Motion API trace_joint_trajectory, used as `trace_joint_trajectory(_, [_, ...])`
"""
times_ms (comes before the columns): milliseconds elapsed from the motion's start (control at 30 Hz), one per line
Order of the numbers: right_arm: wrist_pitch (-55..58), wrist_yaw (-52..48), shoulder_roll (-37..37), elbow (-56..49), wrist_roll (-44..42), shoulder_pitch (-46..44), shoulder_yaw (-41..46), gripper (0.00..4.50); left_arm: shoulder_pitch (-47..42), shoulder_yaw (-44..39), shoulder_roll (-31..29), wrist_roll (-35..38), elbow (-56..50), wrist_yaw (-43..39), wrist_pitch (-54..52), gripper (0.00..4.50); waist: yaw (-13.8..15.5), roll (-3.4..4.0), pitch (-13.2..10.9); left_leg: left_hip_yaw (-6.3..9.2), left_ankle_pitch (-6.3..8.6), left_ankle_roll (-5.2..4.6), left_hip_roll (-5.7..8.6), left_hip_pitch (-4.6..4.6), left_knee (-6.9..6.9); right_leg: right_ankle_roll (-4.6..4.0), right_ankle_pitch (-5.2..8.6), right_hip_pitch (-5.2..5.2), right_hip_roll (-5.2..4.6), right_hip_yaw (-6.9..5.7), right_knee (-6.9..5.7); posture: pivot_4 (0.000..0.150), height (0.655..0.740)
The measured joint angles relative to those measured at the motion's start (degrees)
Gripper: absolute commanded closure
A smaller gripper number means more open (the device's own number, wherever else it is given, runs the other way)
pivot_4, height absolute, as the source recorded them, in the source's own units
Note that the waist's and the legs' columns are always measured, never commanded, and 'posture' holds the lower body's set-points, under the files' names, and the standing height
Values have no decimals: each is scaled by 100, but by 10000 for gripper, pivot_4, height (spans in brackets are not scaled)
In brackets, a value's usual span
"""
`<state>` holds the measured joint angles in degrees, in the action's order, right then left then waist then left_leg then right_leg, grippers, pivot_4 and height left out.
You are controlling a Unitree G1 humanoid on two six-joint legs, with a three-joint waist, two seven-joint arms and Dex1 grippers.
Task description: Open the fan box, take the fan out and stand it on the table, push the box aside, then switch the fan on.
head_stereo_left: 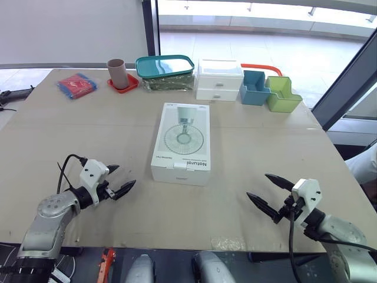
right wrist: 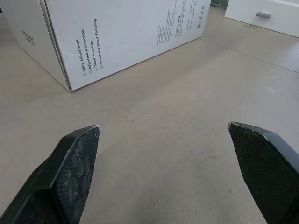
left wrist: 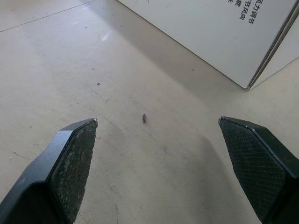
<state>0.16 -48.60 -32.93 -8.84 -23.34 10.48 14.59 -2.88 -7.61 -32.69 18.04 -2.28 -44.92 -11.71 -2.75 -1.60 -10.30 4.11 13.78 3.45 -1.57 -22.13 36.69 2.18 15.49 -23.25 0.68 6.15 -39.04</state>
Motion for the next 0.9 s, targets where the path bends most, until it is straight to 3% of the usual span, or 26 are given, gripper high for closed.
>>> trace_joint_trajectory(733, [183,6,-28,-83,-4,-40,-40,0,-147,36,42,243,63,-326,27,796,1,0,0,0,0,0,0,-1,0,-2,-1,0,0,0,0,1500,7400])
trace_joint_trajectory(833, [197,-16,-106,-85,-16,-43,-22,0,-512,-201,9,625,-37,-442,-105,10208,0,0,0,-1,0,0,0,0,2,0,-1,1,0,0,0,1500,7400])
trace_joint_trajectory(867, [198,-17,-107,-84,-16,-43,-21,0,-525,-204,5,640,-47,-447,-117,10208,0,0,0,-1,0,0,0,0,2,0,-1,1,0,0,0,1500,7400])
trace_joint_trajectory(900, [206,-25,-110,-84,-20,-56,-21,0,-629,-215,-17,754,-105,-494,-199,15579,1,0,0,-1,0,0,0,0,2,0,-1,1,0,0,0,1500,7400])
